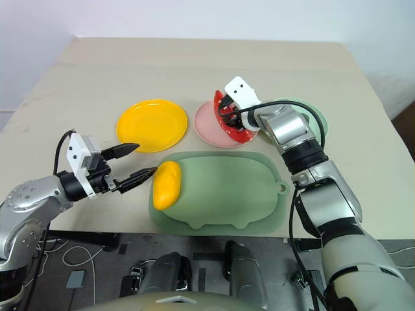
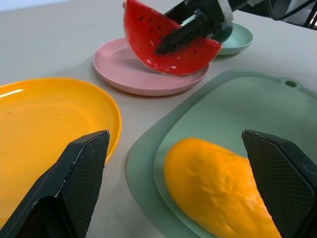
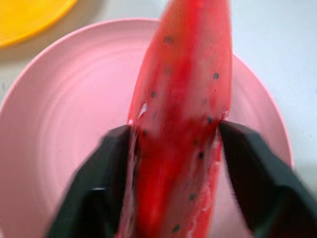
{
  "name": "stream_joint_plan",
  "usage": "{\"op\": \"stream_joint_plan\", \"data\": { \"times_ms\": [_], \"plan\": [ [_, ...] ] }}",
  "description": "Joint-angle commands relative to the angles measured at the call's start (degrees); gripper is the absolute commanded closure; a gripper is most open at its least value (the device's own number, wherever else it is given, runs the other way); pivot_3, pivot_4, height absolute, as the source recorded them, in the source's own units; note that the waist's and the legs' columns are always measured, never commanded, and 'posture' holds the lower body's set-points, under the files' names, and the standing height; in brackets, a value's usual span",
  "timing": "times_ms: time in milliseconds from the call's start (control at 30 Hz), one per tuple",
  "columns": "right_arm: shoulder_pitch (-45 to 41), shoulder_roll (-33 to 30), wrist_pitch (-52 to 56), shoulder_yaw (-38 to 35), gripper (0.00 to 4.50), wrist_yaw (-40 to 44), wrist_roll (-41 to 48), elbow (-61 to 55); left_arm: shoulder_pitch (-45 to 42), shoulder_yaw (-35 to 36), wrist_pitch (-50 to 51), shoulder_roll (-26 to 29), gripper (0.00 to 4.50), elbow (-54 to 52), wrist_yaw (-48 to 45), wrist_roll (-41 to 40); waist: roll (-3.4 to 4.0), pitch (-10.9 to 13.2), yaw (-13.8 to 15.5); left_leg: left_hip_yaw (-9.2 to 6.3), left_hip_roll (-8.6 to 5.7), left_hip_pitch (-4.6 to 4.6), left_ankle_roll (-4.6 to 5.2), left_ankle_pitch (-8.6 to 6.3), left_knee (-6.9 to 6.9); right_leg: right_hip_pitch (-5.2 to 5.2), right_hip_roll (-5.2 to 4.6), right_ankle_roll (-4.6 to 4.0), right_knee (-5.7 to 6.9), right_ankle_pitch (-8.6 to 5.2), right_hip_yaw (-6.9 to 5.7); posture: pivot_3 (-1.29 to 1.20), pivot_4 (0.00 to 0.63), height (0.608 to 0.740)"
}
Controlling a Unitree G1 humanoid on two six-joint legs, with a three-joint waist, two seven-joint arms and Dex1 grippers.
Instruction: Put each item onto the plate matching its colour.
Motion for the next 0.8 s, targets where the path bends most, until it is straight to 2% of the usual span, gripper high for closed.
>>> {"op": "stream_joint_plan", "data": {
  "times_ms": [33, 200, 367, 500, 633, 800],
  "plan": [
    [-0.54, -1.17, -2.99, -2.98, 0.14, 1.24, -1.87, -6.02, 0.6, 2.31, 0.78, 0.38, 0.0, -2.89, 0.99, -1.49, 0.01, 0.01, 0.0, 0.0, 0.01, 0.01, 0.01, -0.01, 0.0, 0.0, 0.0, 0.0, 0.01, 0.0, 0.0, 0.0, 0.15, 0.74],
    [4.19, -4.81, -1.61, -8.67, 0.04, 3.3, 0.44, -20.38, -1.41, 5.01, 10.16, 0.03, 0.0, -5.72, 9.76, -7.58, 0.02, 0.01, 0.29, -0.09, 0.03, 0.0, 0.04, -0.02, 0.0, 0.0, 0.0, 0.0, 0.04, 0.0, -0.02, 0.0, 0.15, 0.74],
    [8.63, -6.03, -1.9, -13.83, 0.04, 2.71, 1.18, -27.22, -3.51, 4.51, 20.57, 0.49, 0.0, -11.79, 19.95, -12.26, -0.01, 0.0, 0.17, -0.09, 0.01, 0.06, 0.05, -0.03, 0.01, 0.09, -0.06, 0.01, 0.02, 0.01, -0.02, 0.0, 0.15, 0.74],
    [10.26, -5.19, -0.93, -15.73, 0.04, 2.11, 1.43, -29.29, -7.82, 5.01, 30.89, -2.13, 0.0, -12.82, 32.29, -18.41, -0.01, 0.0, 0.17, -0.11, -0.01, 0.08, -0.03, 0.02, 0.0, 0.08, -0.02, 0.01, 0.04, 0.01, -0.01, 0.0, 0.15, 0.74],
    [10.98, -4.04, -1.16, -15.73, 0.04, 1.25, 1.3, -29.17, -11.87, 4.47, 35.81, -5.86, 0.0, -13.33, 42.79, -29.43, -0.02, -0.01, 0.18, -0.12, -0.03, 0.09, -0.29, 0.16, 0.01, 0.1, -0.01, 0.0, 0.06, 0.01, -0.01, 0.0, 0.15, 0.74],
    [11.15, -2.57, -1.7, -15.09, 0.04, 0.7, 1.05, -29.96, -12.8, -0.25, 39.8, -4.87, 0.0, -13.77, 51.19, -35.54, -0.03, -0.01, 0.19, -0.12, -0.06, 0.1, -0.32, 0.18, 0.01, 0.11, -0.02, 0.0, 0.06, 0.01, 0.01, 0.0, 0.15, 0.74]
  ]
}}
